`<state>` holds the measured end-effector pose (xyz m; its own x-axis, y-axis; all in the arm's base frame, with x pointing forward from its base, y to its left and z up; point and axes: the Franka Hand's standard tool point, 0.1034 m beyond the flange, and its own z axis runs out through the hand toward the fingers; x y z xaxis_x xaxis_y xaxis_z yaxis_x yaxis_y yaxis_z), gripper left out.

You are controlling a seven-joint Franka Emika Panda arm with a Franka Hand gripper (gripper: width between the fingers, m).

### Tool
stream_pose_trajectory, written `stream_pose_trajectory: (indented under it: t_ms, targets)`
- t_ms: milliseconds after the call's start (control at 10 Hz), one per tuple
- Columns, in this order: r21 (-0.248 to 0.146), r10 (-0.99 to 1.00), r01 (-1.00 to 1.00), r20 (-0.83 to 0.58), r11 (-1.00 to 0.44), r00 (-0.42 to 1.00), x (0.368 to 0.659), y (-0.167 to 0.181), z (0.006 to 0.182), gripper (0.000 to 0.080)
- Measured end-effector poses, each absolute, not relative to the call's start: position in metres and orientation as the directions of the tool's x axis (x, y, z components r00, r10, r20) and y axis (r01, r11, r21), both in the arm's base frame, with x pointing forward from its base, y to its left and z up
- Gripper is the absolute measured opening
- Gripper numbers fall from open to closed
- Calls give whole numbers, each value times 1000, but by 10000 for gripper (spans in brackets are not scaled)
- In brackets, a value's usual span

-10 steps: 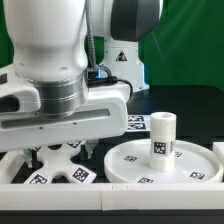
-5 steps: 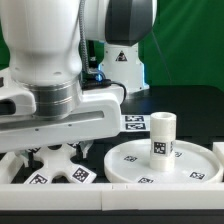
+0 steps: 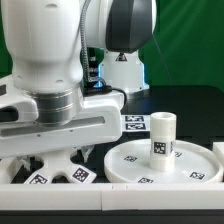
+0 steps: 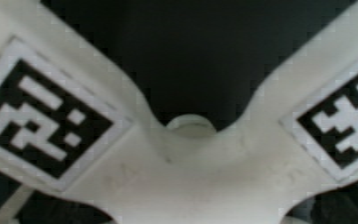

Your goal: Assemble round table

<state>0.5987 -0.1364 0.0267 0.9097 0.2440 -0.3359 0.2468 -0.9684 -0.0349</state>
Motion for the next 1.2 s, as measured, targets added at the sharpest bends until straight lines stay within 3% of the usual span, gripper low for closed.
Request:
stream_pose_trajectory:
  t_ms: [200, 400, 700, 1000, 1100, 1200]
  targets:
    - [-35, 245, 247, -336, -968, 910, 599, -136, 27, 649]
    - [-35, 245, 248, -336, -968, 909, 599, -136, 27, 446]
    - [-34, 246, 249, -332, -968, 911, 601, -133, 30, 446]
    - [-29, 230, 232, -284, -972, 931, 585, -87, 97, 446]
    - [-12, 242, 245, -212, -969, 947, 590, -82, 111, 446]
    - [3, 245, 248, -135, -969, 960, 596, -84, 115, 446]
